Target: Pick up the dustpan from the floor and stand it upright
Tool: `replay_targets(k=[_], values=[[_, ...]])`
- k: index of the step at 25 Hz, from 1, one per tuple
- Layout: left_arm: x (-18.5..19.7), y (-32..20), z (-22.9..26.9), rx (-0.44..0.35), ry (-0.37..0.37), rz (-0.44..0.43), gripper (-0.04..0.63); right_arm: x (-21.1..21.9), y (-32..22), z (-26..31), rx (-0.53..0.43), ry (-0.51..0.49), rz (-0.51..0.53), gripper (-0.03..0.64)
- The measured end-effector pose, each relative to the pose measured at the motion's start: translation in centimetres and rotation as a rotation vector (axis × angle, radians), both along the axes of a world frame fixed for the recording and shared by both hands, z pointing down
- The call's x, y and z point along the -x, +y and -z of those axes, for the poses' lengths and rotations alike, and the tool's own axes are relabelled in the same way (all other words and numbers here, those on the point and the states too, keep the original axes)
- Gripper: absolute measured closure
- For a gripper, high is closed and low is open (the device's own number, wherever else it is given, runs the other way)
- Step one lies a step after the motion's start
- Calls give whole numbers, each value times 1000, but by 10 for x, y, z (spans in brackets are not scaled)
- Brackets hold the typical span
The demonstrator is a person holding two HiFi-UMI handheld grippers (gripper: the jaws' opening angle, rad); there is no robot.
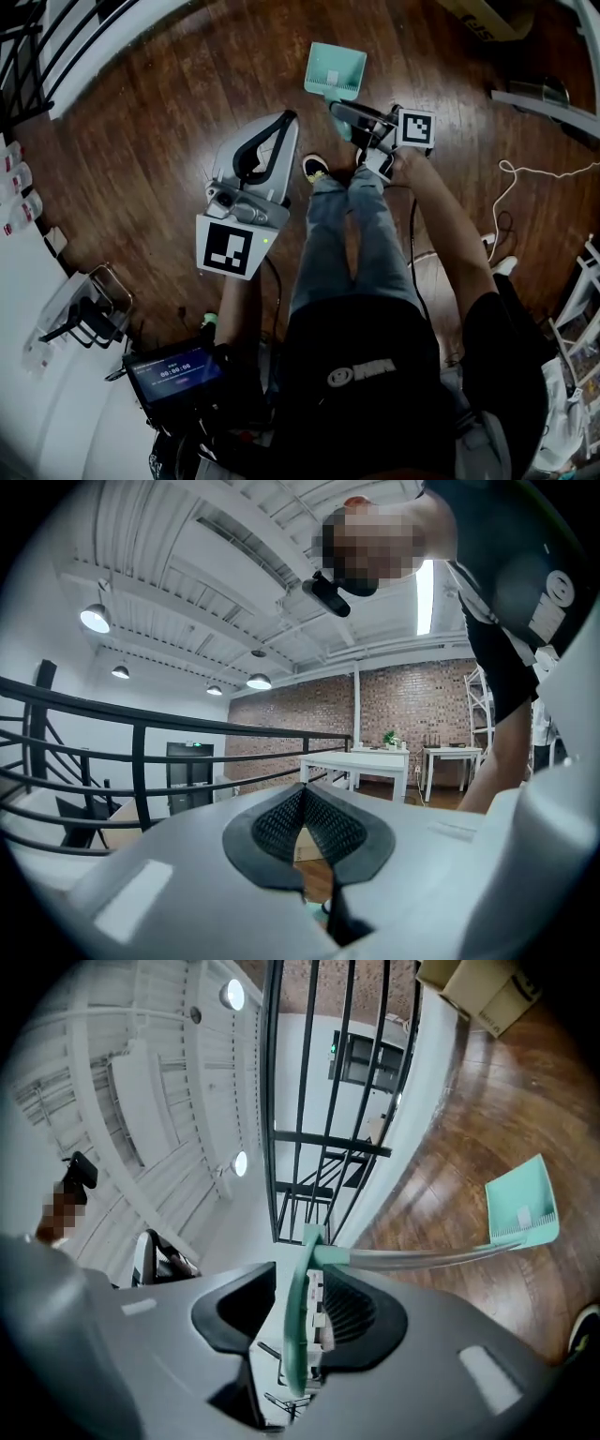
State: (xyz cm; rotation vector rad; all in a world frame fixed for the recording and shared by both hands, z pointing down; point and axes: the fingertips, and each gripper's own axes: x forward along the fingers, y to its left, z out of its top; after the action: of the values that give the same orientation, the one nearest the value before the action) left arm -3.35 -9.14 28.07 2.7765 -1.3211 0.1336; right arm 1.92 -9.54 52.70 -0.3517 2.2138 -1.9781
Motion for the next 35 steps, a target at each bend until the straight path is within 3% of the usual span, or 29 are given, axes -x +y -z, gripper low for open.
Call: replay_targets(k=[6, 9, 13, 15, 19, 22, 27, 29, 35], values=[[-3, -3, 21, -13, -33, 0, 578, -24, -14, 6, -50, 66, -5, 339], [1, -6, 30, -3, -38, 18, 578, -32, -22, 21, -152, 158, -2, 308], [11, 5, 65, -12, -33, 48, 578, -31, -40, 115, -590, 377, -55, 330], [12, 13, 76, -18, -43, 60, 578, -26, -41, 181, -800, 415, -102, 358], [2, 25, 98, -31, -29, 74, 578, -15, -24, 285, -1085, 469, -123, 410], [-4, 34, 125, -73, -20, 84, 578, -11, -4, 333, -1243, 517, -98, 439], [-11, 70, 168, -93, 36, 108, 578, -14, 50, 368, -1318, 559, -71, 506], [-20, 74, 168, -91, 37, 100, 578, -18, 64, 360, -1324, 581, -84, 615], [-28, 91, 148, -59, 25, 97, 578, -17, 103, 341, -1321, 547, -74, 614]])
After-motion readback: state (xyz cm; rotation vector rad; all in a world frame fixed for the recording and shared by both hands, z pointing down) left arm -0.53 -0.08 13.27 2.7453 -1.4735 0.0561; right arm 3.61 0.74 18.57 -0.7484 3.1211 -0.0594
